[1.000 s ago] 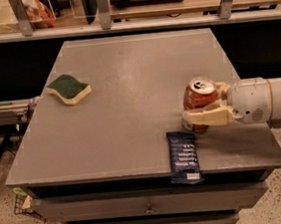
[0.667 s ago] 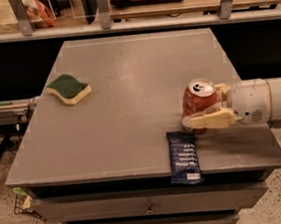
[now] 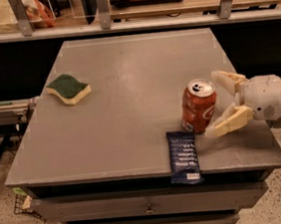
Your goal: Move coke can near rxbar blueberry
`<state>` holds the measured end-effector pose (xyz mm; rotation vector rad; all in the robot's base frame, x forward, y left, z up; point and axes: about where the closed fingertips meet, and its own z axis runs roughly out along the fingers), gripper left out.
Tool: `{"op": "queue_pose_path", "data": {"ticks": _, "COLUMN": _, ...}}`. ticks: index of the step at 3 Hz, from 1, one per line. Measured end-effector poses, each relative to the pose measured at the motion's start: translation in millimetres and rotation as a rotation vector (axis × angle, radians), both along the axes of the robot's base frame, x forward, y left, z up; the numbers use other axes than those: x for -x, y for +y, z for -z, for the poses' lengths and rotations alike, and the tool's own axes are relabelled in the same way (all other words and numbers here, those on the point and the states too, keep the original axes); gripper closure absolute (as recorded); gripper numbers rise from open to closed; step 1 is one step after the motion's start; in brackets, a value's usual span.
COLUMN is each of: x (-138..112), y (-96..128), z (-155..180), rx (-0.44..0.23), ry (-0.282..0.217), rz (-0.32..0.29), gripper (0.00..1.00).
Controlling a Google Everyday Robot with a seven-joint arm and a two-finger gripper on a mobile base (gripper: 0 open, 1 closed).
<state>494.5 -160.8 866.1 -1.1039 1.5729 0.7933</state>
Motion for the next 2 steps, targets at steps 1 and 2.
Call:
{"op": "queue_pose_path", "data": {"ticks": 1, "x": -23, "y": -58, "z": 1, "rx": 0.03, "ry": -0.029, "rz": 0.12, "gripper": 0.0}}
{"op": "queue_pose_path", "data": {"ticks": 2, "x": -28, "y": -70, "z": -4, "rx": 0.034, "ry": -0.042, "rz": 0.144, "gripper": 0.0}}
